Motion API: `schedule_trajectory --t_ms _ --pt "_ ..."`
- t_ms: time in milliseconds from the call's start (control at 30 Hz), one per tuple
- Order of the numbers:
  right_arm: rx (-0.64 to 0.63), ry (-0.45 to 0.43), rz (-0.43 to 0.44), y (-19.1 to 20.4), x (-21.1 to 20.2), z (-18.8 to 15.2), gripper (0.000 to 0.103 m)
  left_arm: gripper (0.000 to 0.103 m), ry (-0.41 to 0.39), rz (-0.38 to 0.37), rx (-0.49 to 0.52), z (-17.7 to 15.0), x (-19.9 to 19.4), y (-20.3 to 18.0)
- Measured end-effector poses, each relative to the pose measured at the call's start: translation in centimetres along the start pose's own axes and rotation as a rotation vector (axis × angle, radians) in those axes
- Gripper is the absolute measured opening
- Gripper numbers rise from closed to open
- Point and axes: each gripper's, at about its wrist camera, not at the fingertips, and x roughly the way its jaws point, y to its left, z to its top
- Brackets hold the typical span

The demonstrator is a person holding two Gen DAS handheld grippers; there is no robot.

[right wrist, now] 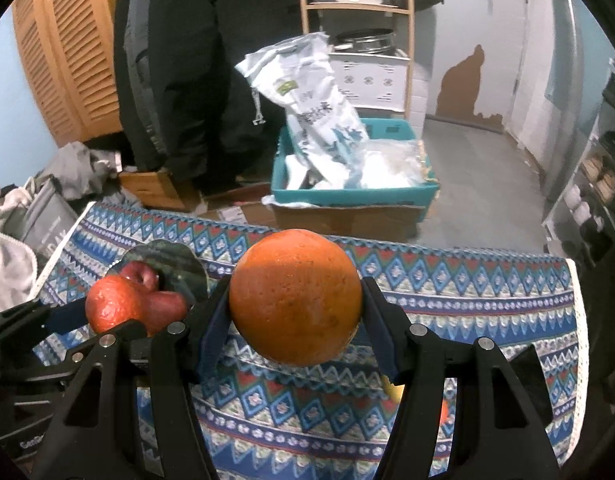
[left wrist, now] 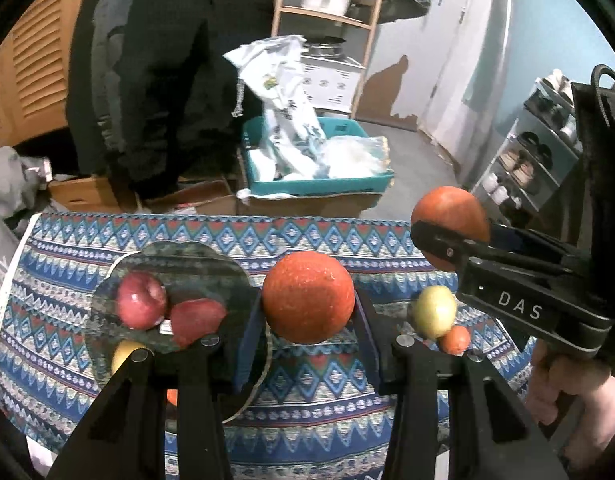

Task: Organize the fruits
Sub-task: 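Release the tangerine onto the glass plate with the left tool while the right tool releases the orange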

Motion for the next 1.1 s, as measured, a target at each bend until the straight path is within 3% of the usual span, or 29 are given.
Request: schedule_trajectory --t_ms 533,1100 --pt "-0.072 0.073 0.075 6.1 5.5 1.4 0.062 0.045 0.034 0.083 -0.124 -0.4 1.4 8.1" --pt "-0.123 0.202 0.173 11.4 12.7 0.6 0.062 0.045 0.149 0.152 -0.204 -3.0 6.1 13.8"
